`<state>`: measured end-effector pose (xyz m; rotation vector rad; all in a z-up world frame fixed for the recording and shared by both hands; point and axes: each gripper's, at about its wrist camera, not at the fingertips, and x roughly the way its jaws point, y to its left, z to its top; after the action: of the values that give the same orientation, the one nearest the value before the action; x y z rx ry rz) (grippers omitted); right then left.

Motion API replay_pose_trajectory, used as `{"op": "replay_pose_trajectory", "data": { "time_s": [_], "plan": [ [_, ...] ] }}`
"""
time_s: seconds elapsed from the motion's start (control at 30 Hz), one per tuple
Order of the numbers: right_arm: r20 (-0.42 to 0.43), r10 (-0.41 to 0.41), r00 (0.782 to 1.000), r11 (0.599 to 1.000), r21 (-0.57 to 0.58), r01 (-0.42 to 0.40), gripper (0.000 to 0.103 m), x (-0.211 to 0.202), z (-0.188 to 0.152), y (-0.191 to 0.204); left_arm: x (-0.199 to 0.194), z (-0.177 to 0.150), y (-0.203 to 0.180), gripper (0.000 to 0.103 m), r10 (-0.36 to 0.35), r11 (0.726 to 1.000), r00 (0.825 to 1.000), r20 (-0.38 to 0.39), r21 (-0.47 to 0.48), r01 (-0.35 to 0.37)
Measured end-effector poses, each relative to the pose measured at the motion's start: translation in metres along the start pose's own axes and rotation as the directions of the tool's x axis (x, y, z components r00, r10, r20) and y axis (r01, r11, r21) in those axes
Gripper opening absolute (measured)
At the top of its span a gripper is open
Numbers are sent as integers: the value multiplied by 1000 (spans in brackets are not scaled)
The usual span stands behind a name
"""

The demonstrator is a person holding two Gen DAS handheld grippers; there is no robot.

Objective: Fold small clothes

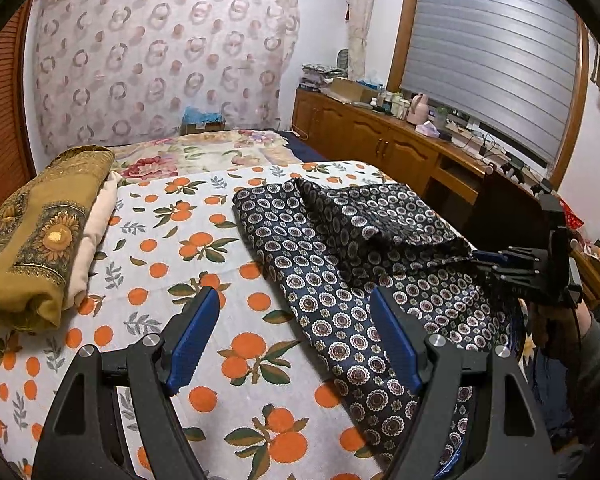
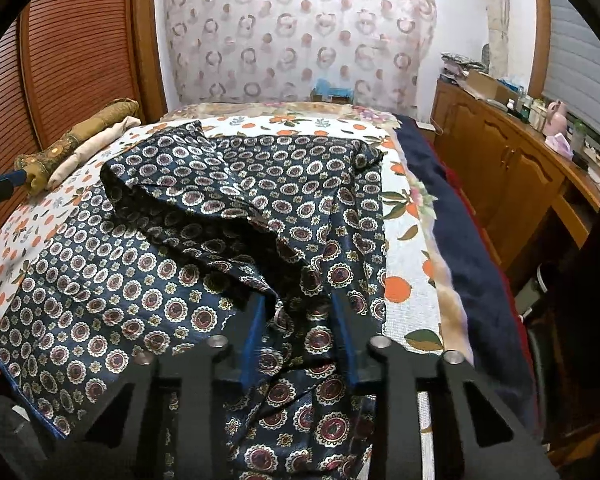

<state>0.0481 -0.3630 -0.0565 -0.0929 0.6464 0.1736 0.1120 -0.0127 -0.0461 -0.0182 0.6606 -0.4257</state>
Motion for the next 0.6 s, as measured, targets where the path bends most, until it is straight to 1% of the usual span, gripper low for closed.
{"op": "replay_pose_trajectory", "data": {
  "time_s": [0.03,0.1,0.13,0.23,0.4,0.5,0.6],
  "plan": [
    [-4,8,1000,1000,-3,-8,16,1,0,0,0,0,0,78,1,1000,1000,-1,0,-1],
    [-6,34,999,999,-8,-34,8,3,-2,-1,2,-2,0,78,-2,1000,1000,-6,-2,2],
    [-3,43,999,999,-11,-43,7,2,-2,0,2,-2,0,78,-3,1000,1000,-7,-4,3],
    [35,47,998,999,-12,-47,5,-8,-4,2,5,-5,-1,78,-5,1000,1000,-16,-7,5],
    [119,43,992,999,6,-45,5,-36,-5,-1,6,-6,-4,78,-8,1000,1000,-20,-6,8],
    [114,24,993,1000,12,-25,5,-41,-9,-4,5,-7,-3,78,-10,1000,1000,-19,-10,9],
    [74,-2,997,1000,-1,2,6,-33,-14,-4,4,-7,-4,78,-6,1000,1000,-17,-9,6]
  ]
}}
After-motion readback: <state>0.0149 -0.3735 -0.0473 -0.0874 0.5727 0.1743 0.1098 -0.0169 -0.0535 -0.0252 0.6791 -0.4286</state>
